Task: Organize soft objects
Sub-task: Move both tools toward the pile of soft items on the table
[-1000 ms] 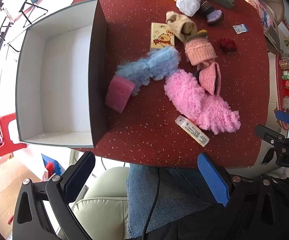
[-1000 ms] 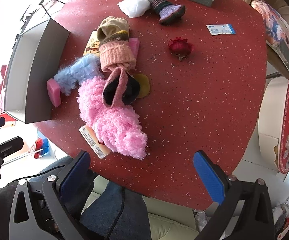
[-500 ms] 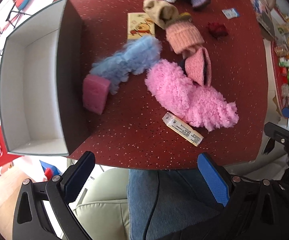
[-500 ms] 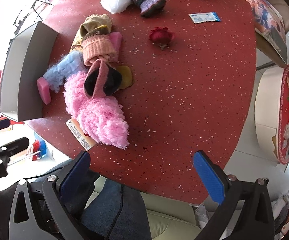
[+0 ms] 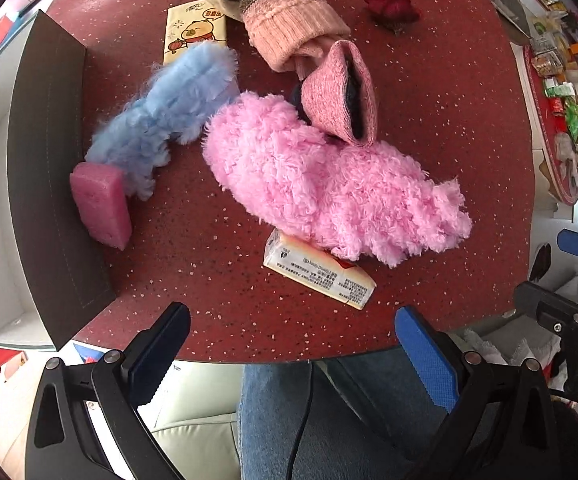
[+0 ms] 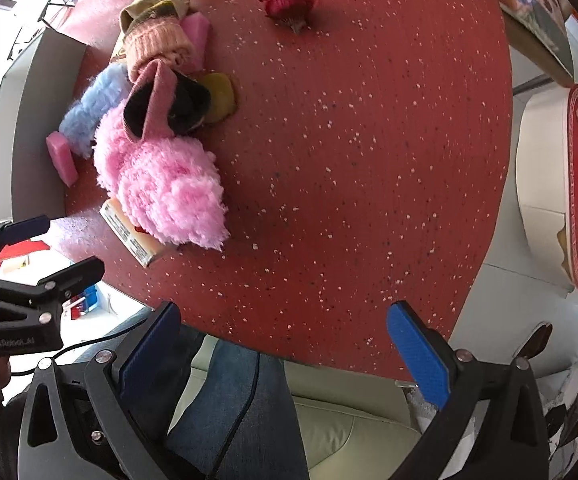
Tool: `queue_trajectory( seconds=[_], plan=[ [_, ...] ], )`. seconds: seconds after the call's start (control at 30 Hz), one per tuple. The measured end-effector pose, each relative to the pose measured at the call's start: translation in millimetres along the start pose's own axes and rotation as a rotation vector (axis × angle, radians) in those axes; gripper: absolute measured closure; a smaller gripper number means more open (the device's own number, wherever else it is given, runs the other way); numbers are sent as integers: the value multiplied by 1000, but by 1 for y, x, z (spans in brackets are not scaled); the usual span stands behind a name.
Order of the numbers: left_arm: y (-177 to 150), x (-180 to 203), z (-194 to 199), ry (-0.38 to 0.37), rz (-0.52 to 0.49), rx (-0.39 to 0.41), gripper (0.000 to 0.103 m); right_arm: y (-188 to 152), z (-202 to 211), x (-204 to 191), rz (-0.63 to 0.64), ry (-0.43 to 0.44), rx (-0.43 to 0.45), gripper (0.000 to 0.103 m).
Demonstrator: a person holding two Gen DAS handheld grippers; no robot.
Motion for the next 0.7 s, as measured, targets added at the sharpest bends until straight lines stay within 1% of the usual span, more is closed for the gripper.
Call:
queue_trajectory(
  seconds=[0.07, 0.2, 0.3, 0.5, 0.63, 0.7],
  plan=[
    [2, 1, 0, 5, 4, 10, 0, -1, 1, 5, -17, -8, 33, 0],
    [7, -6, -6, 28, 43, 15, 0, 9, -2, 5, -57, 46, 74, 0],
    [9, -6, -11, 18, 71, 16, 0, 18, -10, -1, -87, 103, 64, 0],
    [13, 4, -17, 25, 64, 37, 0, 27, -22, -9, -82, 106, 62, 0],
    [15, 10, -29, 18, 74, 47, 0, 30, -30, -10, -98, 110, 54, 0],
    [16, 9, -37, 27, 85, 51, 0, 31, -30, -8, -98, 110, 56, 0]
  ],
)
Point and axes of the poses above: each gripper's, at about its wrist camera, not at the fingertips, and z roughly against the way its jaws point, x to its right, y to its top, the point moved 6 cm from there along -z, roughly the way its jaws point, and after that the axes turned 5 degrees about z, right-handed, at the moved point
